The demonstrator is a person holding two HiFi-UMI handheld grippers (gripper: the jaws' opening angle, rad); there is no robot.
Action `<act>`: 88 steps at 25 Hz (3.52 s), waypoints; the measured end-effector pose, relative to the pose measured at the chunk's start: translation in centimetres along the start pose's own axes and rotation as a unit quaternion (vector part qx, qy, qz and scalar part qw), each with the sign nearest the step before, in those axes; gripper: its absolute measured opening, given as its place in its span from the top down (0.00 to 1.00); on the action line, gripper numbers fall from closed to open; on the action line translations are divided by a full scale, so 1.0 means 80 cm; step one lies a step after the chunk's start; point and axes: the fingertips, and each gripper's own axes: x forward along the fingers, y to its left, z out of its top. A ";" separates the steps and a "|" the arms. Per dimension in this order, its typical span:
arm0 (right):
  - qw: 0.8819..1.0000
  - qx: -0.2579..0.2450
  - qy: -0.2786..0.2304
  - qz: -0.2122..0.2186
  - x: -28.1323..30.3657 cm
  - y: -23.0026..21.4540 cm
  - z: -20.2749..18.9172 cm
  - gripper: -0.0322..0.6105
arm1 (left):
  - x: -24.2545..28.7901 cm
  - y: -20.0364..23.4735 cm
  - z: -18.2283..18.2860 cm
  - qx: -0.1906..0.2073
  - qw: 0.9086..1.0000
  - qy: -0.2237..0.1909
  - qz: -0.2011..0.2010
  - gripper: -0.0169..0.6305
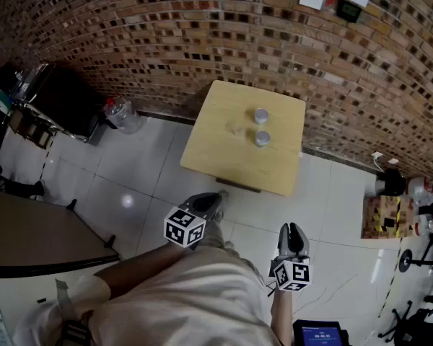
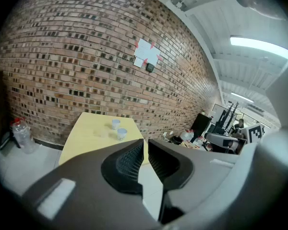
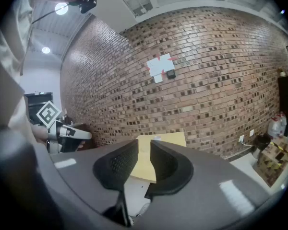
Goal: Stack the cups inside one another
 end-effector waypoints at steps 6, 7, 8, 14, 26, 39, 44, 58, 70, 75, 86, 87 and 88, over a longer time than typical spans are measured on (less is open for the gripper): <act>1.000 0.003 -0.006 -0.009 0.063 -0.017 0.024 0.84 | 0.049 0.039 0.046 0.006 1.000 0.006 -0.010 0.91; 1.000 0.005 -0.007 -0.011 0.074 -0.018 0.029 0.84 | 0.057 0.046 0.054 0.005 1.000 0.007 -0.012 0.91; 1.000 0.006 -0.007 -0.013 0.084 -0.019 0.034 0.84 | 0.065 0.052 0.061 0.006 1.000 0.009 -0.014 0.91; 1.000 0.009 0.001 -0.022 0.143 -0.019 0.059 0.84 | 0.104 0.082 0.100 0.018 0.999 0.020 -0.031 0.91; 0.999 0.001 0.014 -0.039 0.243 -0.011 0.089 0.84 | 0.164 0.167 0.155 0.010 0.998 0.023 -0.054 0.89; 0.998 -0.001 0.015 -0.058 0.341 -0.016 0.106 0.84 | 0.228 0.252 0.199 0.034 0.997 0.011 -0.065 0.89; 0.998 0.005 0.032 -0.059 0.354 -0.026 0.104 0.84 | 0.252 0.253 0.176 0.040 0.995 0.046 -0.075 0.85; 0.996 -0.005 0.081 0.020 0.391 -0.088 0.109 0.84 | 0.392 0.276 0.032 0.217 0.950 0.225 -0.023 0.74; 0.994 -0.009 0.095 0.053 0.433 -0.113 0.115 0.84 | 0.456 0.315 -0.050 0.405 0.849 0.339 -0.010 0.73; 0.992 -0.007 0.109 0.058 0.431 -0.111 0.106 0.84 | 0.467 0.319 -0.065 0.445 0.823 0.354 -0.009 0.75; 0.992 -0.012 0.121 0.035 0.419 -0.123 0.100 0.84 | 0.477 0.330 -0.074 0.449 0.815 0.365 0.003 0.92; 0.992 -0.012 0.120 0.034 0.418 -0.122 0.100 0.84 | 0.476 0.331 -0.073 0.448 0.815 0.367 0.003 0.92; 0.992 -0.012 0.119 0.033 0.417 -0.121 0.100 0.84 | 0.475 0.332 -0.072 0.447 0.815 0.367 0.004 0.92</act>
